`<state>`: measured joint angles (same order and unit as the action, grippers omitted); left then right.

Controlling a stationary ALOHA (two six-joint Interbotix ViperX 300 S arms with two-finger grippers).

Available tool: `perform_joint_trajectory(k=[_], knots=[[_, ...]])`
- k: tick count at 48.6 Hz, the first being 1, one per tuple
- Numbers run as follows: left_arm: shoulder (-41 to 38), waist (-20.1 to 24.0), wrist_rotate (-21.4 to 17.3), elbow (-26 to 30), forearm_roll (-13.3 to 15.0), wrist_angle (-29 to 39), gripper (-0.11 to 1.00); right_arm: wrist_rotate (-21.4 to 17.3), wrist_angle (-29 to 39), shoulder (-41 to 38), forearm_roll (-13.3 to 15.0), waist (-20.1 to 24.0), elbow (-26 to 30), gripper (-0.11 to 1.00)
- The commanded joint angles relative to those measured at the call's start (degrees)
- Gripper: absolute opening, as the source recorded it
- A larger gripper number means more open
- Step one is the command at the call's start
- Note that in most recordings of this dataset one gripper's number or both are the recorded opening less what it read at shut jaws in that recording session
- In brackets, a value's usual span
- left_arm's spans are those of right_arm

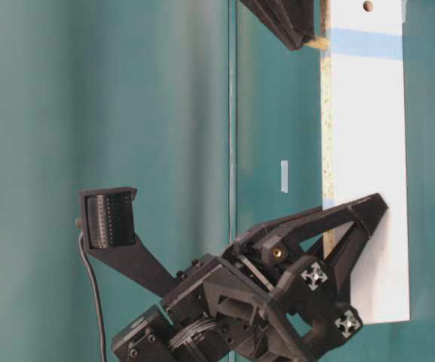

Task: Move the wooden board into place and insert the rod into its hole.
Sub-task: 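Press the dowel deeper into the board end with the right gripper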

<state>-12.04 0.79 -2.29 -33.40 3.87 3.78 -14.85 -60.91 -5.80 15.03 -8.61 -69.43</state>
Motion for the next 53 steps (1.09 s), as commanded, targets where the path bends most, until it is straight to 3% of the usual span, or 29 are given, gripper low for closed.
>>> perform_joint_trajectory(k=[1, 14, 53], knots=[[1.3, 0.1, 0.0, 0.7, -0.1, 0.1, 0.22, 0.5, 1.0, 0.0, 0.1, 0.2, -0.4, 0.11], [1.3, 0.1, 0.0, 0.7, -0.1, 0.1, 0.22, 1.2, 2.9, -0.6, 0.1, 0.2, 0.8, 0.11], [1.3, 0.1, -0.1, 1.4, -0.1, 0.1, 0.22, 0.7, 18.4, 2.5, 0.3, 2.5, 3.2, 0.11]])
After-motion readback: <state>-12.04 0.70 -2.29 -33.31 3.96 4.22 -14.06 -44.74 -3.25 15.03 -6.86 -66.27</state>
